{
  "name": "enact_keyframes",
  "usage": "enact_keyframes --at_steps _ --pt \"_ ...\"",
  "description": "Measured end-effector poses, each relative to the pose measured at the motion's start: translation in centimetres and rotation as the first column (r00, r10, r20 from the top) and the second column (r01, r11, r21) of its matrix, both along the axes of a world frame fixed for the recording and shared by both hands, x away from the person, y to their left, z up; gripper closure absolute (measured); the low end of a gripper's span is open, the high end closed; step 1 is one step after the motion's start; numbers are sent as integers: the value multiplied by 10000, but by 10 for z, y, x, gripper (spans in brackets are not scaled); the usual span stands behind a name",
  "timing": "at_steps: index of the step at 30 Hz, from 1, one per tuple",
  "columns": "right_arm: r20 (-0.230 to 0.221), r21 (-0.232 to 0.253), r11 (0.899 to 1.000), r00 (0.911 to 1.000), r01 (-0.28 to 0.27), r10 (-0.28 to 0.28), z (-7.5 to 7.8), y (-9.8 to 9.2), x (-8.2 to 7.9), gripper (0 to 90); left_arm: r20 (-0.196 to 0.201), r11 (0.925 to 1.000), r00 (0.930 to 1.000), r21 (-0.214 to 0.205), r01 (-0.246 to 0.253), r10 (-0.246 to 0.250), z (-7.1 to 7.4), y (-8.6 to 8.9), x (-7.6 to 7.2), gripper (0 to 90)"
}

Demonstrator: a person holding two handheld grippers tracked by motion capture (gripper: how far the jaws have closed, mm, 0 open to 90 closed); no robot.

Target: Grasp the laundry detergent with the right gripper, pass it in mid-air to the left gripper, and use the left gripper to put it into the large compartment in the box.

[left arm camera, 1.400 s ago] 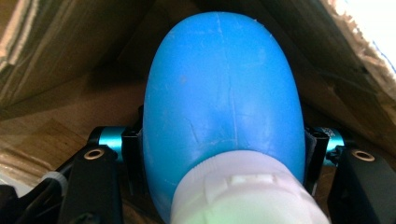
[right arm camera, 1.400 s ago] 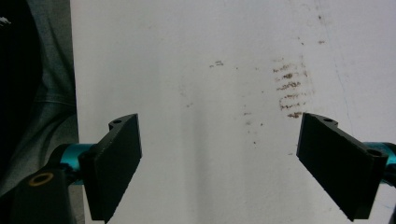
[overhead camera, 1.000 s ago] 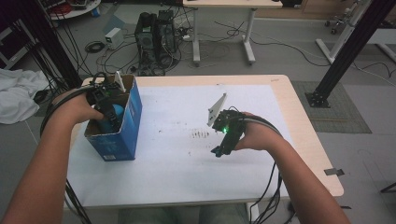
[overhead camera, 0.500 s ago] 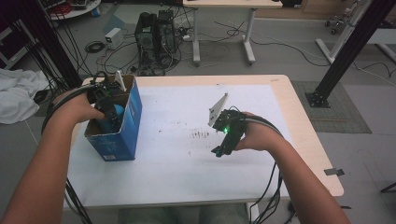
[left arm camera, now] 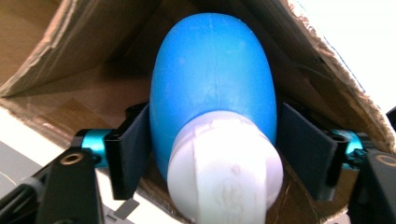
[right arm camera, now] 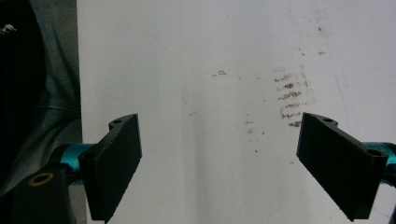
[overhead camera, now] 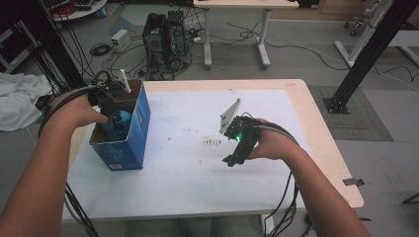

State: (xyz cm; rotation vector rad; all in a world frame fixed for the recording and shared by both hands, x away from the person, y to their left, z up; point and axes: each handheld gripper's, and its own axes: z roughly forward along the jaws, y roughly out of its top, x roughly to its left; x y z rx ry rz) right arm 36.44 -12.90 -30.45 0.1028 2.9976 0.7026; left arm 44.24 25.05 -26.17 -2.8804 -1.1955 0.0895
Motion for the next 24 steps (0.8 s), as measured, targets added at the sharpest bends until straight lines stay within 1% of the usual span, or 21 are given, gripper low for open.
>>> enact_keyframes --at_steps 1,2,4,5,6,7,8,9,13,14,15,16,17,18,19,21,23,24 --pt "-6 -10 10000 10000 14 -14 0 0 0 131 38 10000 10000 36 51 -51 1 0 0 277" --pt "-9 -9 10000 10000 13 -13 0 0 0 131 135 10000 9999 29 -15 14 2 0 -1 277" --pt "-3 -9 10000 10000 7 -7 1 0 0 131 94 9999 9999 -81 -67 68 4 0 -1 277" --pt "-7 -12 10000 10000 -10 10 1 0 0 131 48 10000 10000 -41 -37 37 6 0 -1 276" --pt "-34 6 10000 10000 -17 17 1 0 0 131 35 9999 9999 -88 -120 120 8 0 -1 269" --pt "-62 34 10000 10000 -39 39 2 0 0 131 51 9996 9997 -169 -223 223 9 0 -2 256" --pt "-31 37 10000 10000 -67 67 2 1 0 131 65 9997 9998 -199 -174 176 11 1 -2 256" --pt "-38 43 9999 9999 -99 100 2 1 0 131 106 9995 9997 -229 -230 232 13 1 -2 256" --pt "-26 24 10000 10000 -64 64 3 1 0 131 178 9995 9994 -158 -290 293 20 2 -3 256" --pt "-11 46 10000 10000 -61 61 3 1 0 132 195 9985 9986 -269 -484 490 22 2 -4 256" --pt "21 85 9999 9999 -146 146 4 1 0 131 102 9994 9995 -174 -302 303 24 3 -3 256" --pt "6 79 9999 10000 -77 77 4 1 0 132 122 9996 9995 -104 -274 275 26 3 -4 256" --pt "8 69 9999 10000 -84 84 5 0 0 131 220 9994 9992 -131 -323 326 28 3 -5 256" --pt "28 96 9999 10000 -57 57 5 0 0 131 392 9982 9977 -267 -546 556 29 2 -7 231" --pt "-5 98 9999 10000 -73 73 6 -1 0 131 258 9994 9991 -103 -325 328 32 3 -6 222" --pt "-33 172 9998 10000 -69 70 7 -2 0 131 351 9990 9985 -168 -413 419 35 3 -8 222" --pt "-1 125 9999 10000 -36 36 8 -3 0 131 319 9994 9990 -111 -318 322 39 3 -9 222" --pt "-1 151 9999 10000 -39 39 9 -3 0 131 363 9992 9987 -159 -366 372 40 2 -10 222"
